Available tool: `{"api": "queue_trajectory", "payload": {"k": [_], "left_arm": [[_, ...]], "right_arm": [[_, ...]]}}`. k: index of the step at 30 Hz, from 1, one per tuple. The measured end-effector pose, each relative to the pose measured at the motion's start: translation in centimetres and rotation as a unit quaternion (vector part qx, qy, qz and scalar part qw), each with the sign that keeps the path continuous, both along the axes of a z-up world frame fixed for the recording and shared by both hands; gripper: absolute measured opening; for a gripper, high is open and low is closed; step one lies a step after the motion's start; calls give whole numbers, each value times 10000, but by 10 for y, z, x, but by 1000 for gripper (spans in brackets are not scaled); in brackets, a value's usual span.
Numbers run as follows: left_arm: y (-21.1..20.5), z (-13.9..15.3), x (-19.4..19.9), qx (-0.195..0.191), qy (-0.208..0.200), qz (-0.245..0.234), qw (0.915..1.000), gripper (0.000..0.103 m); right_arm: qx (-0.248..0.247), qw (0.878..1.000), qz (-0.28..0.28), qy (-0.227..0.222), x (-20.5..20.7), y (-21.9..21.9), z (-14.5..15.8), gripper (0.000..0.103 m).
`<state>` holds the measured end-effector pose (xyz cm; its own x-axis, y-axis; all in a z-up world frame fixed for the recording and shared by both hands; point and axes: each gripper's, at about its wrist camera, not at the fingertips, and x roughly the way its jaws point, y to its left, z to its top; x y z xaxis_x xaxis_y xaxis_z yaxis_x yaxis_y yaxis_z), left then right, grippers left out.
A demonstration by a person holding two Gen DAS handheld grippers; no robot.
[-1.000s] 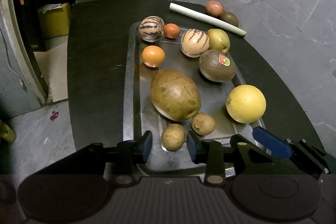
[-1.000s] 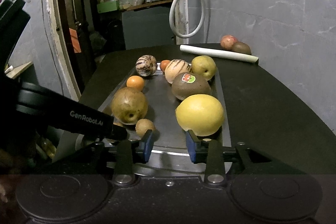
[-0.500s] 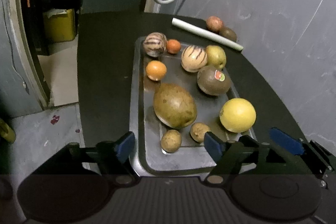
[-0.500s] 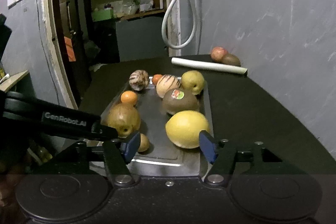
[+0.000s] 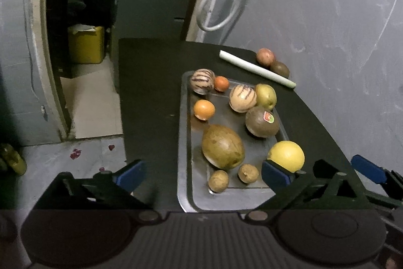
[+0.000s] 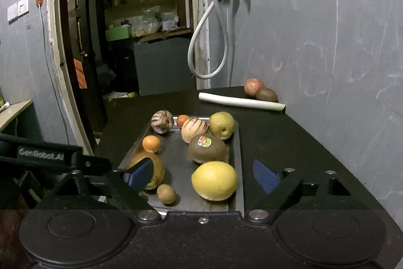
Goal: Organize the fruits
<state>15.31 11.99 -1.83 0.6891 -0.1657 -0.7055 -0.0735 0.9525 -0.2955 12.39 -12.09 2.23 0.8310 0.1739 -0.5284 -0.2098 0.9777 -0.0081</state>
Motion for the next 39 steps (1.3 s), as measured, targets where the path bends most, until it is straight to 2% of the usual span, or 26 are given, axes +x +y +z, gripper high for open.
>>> {"api": "queue_trajectory", "payload": {"k": [10,23,39], "left_arm": [[-4,9,-14,120,-112,273,9995,102],[-32,27,-54,400,-231,669,9967,102],[-54,38,-122,593,-258,1080,9920,102]], "right_arm": [[138,9998,145,69,4,-13,8,102],[325,9982,502,97,-12,-44,23,102],[439,9958,797,112,-62,-75,32,102]]}}
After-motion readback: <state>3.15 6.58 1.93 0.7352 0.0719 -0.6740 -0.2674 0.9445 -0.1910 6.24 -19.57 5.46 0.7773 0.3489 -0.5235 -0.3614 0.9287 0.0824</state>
